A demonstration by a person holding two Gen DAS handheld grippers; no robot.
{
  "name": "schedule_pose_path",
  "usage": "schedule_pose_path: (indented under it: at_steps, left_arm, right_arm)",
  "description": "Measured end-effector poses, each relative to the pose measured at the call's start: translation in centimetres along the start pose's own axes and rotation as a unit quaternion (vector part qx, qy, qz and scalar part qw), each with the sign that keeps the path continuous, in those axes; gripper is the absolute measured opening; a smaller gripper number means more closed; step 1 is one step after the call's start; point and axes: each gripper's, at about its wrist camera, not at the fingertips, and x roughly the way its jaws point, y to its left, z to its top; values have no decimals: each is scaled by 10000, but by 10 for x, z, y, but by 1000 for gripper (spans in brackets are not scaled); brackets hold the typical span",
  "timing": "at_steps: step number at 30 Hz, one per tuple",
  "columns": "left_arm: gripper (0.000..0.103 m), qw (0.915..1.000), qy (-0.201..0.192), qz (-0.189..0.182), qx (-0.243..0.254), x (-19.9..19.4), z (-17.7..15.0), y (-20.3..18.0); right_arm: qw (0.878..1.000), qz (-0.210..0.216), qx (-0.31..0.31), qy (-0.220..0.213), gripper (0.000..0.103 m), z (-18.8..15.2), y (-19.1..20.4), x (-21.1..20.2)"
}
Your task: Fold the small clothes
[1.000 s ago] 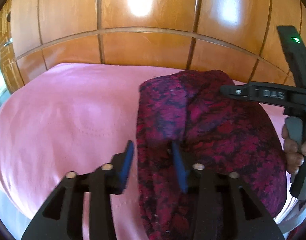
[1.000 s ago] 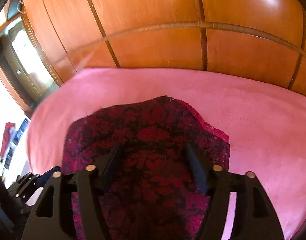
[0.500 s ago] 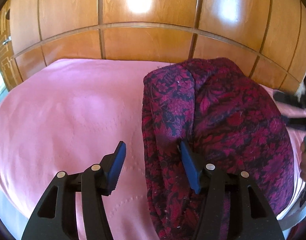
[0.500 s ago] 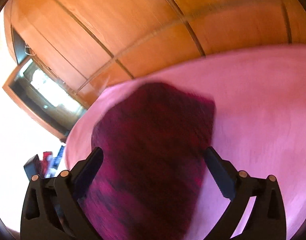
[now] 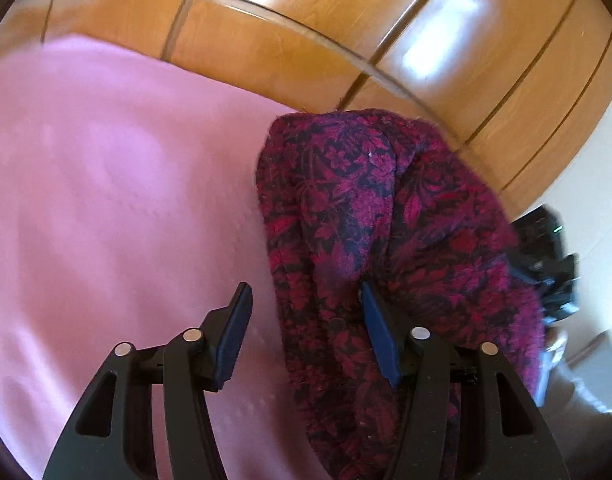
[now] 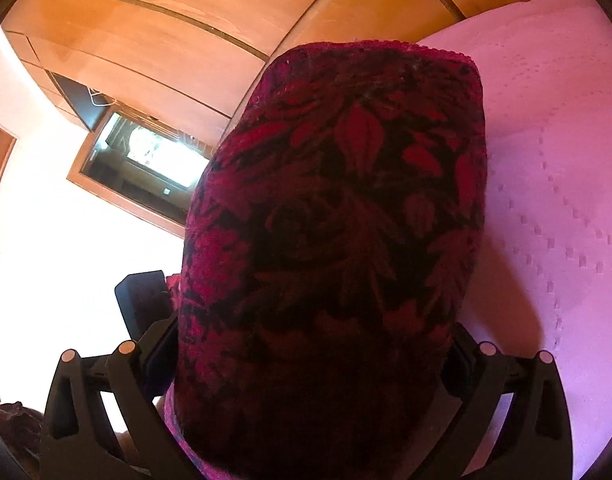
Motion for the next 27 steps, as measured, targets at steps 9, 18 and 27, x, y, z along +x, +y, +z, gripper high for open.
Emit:
schedule_pose_path:
  at_steps: [9, 18, 27]
  left_arm:
    - [42, 9946, 209, -525, 875, 38, 35, -92]
    - [42, 9554, 701, -1452, 2473, 189, 84, -315]
    - [21, 9239, 1545, -584, 3451, 311, 15, -403]
  right_arm:
    - [9928, -9, -472, -1097, 73, -20, 33, -93]
    - [9522, -846, -161, -2930, 73, -35, -23, -298]
    - [9202, -1982, 1444, -3052, 94, -91, -158, -361]
